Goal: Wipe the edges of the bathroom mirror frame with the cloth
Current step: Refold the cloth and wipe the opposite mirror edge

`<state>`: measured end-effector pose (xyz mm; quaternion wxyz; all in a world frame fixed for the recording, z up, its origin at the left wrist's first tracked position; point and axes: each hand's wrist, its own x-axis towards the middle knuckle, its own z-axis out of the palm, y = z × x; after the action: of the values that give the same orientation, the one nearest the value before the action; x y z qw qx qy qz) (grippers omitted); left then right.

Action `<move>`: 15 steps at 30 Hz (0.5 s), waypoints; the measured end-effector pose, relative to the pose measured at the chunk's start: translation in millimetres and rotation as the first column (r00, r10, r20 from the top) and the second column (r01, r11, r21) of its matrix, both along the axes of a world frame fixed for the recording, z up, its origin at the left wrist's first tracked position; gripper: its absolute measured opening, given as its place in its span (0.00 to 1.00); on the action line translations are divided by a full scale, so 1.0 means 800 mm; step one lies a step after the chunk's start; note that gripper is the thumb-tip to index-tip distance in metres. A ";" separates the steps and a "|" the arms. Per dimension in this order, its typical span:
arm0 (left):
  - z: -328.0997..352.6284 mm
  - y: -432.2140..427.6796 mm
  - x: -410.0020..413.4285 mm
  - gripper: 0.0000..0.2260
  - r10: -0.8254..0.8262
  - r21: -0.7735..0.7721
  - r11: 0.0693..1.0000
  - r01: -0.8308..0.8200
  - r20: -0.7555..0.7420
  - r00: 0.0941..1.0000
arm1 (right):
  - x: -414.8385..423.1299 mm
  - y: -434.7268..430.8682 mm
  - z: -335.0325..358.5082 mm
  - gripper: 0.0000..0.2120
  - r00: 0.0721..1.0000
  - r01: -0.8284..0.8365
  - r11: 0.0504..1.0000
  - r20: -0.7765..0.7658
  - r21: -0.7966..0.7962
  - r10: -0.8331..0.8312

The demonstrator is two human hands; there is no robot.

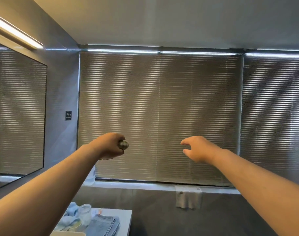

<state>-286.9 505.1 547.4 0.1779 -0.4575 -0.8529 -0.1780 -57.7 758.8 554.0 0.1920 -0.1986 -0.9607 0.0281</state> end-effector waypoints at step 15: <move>-0.012 0.149 -0.134 0.14 -0.021 -0.048 0.999 0.020 -0.024 0.999 | -0.140 0.141 -0.021 0.21 0.998 0.055 0.998 -0.001 -0.041 -0.055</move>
<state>-394.5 624.2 537.9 0.1754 -0.4725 -0.8499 -0.1539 -169.7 871.5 537.3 0.1897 -0.2289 -0.9538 0.0428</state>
